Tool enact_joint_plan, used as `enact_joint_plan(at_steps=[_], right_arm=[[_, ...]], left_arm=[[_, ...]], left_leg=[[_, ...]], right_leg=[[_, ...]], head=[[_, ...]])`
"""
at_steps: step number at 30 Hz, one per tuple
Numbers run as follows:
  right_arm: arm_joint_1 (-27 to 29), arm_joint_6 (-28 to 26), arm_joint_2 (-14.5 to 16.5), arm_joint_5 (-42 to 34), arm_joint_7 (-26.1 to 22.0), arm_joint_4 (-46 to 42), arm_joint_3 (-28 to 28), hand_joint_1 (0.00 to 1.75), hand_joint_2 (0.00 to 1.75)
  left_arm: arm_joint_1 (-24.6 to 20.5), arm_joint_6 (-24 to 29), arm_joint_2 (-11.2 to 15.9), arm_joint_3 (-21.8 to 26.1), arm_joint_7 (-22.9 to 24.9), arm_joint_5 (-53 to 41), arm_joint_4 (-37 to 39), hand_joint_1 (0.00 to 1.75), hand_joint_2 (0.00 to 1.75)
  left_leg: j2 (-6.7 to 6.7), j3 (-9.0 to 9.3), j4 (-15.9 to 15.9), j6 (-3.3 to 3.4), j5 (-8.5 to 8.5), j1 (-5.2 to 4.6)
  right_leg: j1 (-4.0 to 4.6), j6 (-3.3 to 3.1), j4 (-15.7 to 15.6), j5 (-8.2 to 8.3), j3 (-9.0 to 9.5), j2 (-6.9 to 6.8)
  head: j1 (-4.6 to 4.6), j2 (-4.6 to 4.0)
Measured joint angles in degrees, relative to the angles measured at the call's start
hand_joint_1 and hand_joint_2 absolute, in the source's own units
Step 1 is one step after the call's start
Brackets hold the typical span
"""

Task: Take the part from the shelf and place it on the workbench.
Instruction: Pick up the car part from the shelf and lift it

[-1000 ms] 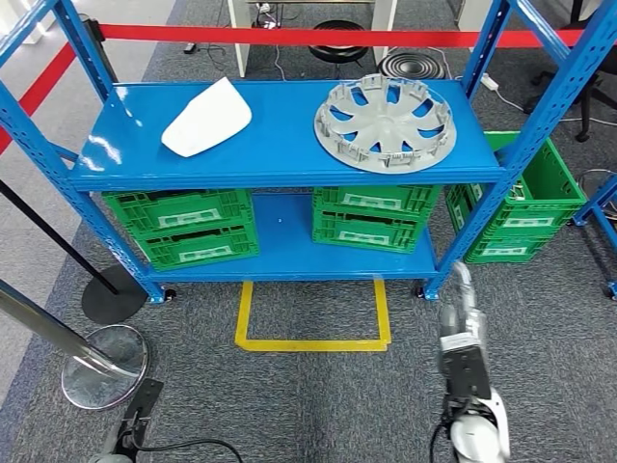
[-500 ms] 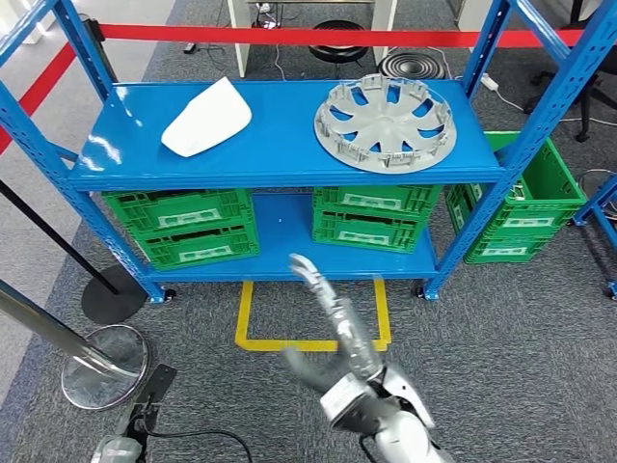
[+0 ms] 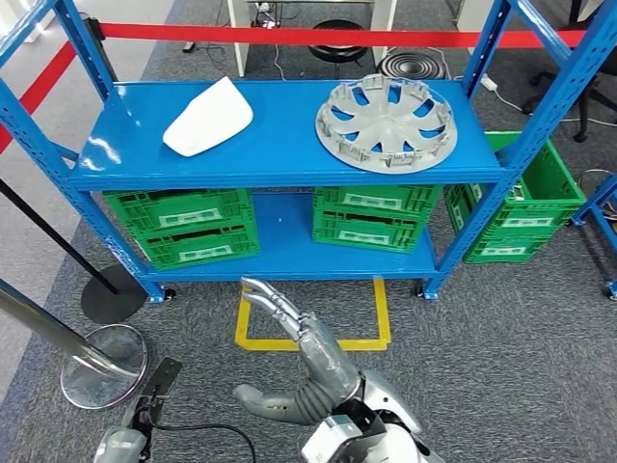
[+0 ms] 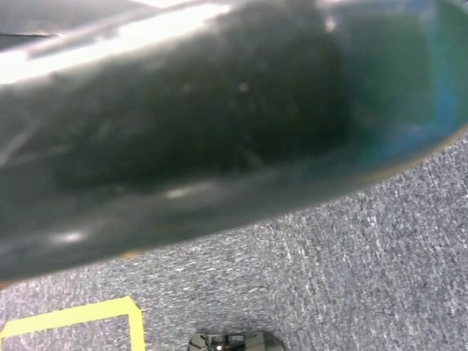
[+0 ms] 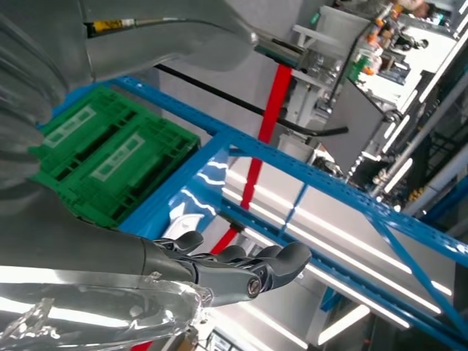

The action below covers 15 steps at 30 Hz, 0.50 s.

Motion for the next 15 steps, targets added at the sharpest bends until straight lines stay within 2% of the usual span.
enact_joint_plan(at_steps=[3,4,5,6,7,8,9,10,13,15], right_arm=[[0.41,-0.52,-0.28,-0.17,0.43,-0.24,0.00,0.00,1.75],[0.61,-0.56,-0.43,-0.17,0.47,-0.24,0.00,0.00,1.75],[0.73,-0.57,-0.55,-0.17,0.49,-0.24,0.00,0.00,1.75],[0.80,-0.57,-0.64,-0.19,0.52,-0.24,0.00,0.00,1.75],[0.82,-0.57,-0.71,-0.24,0.62,-0.24,0.00,0.00,1.75],[0.81,-0.54,-0.75,-0.42,0.85,-0.23,0.00,0.00,1.75],[0.82,-0.48,-0.78,-0.71,1.14,-0.25,0.00,0.00,1.75],[0.90,-0.35,-0.80,-1.15,1.59,-0.26,-0.01,0.00,1.31],[1.40,0.65,-0.92,-2.84,3.95,-0.29,-0.18,0.00,0.00],[1.58,1.21,-0.97,-3.27,5.72,-0.27,-0.42,0.00,0.00]], left_arm=[[0.05,0.16,0.05,-0.45,0.01,0.27,0.01,0.00,0.00],[0.08,0.18,0.07,-0.55,0.01,0.31,0.01,0.00,0.00],[0.09,0.19,0.08,-0.60,0.01,0.33,0.01,0.00,0.00],[0.10,0.20,0.08,-0.63,0.01,0.37,0.01,0.00,0.00],[0.10,0.22,0.08,-0.64,0.01,0.44,0.01,0.00,0.00],[0.09,0.25,0.12,-0.66,0.01,0.53,0.01,0.00,0.00],[0.08,0.29,0.17,-0.67,0.00,0.66,0.01,0.00,0.00],[0.09,0.35,0.23,-0.69,0.00,0.82,0.01,0.00,0.00],[0.14,0.53,0.33,-0.72,-0.14,1.50,0.01,0.00,0.00],[0.15,0.57,0.35,-0.73,-0.44,1.99,0.02,0.00,0.00]], left_leg=[[0.09,0.15,-0.14,0.13,0.01,0.16],[0.10,0.20,-0.12,0.05,-0.06,0.21],[0.08,0.30,-0.09,-0.11,-0.17,0.30],[0.05,0.51,-0.05,-0.37,-0.35,0.46],[0.01,0.77,0.04,-0.73,-0.61,0.62],[-0.04,0.95,0.19,-1.18,-0.92,0.66],[-0.08,0.97,0.47,-1.63,-1.21,0.64],[-0.10,0.86,0.69,-2.03,-1.36,0.52],[-0.02,0.53,0.86,-2.79,-1.48,0.46],[0.02,-0.32,2.73,-3.18,-2.85,0.56]], right_leg=[[-0.31,0.58,11.39,-4.90,-5.71,-0.12],[-0.43,0.75,13.99,-5.41,-7.15,-0.12],[-0.55,0.88,14.18,-4.65,-7.45,-0.14],[-0.69,1.01,11.93,-2.79,-6.53,-0.18],[-0.88,1.19,8.08,-0.44,-4.78,-0.28],[-0.93,1.38,4.35,1.18,-2.92,-0.36],[-1.01,1.28,1.30,2.05,-1.36,-0.38],[-1.03,0.99,-0.20,2.14,-0.61,-0.33],[-0.95,-0.60,-0.29,1.46,-0.72,0.04],[-0.98,-1.46,-0.29,1.32,-0.65,0.10]], head=[[0.16,0.00],[0.15,0.00],[0.16,0.00],[0.15,0.00],[0.16,0.00],[0.22,0.00],[0.34,0.00],[0.34,0.00],[-0.26,0.00],[-0.49,0.00]])
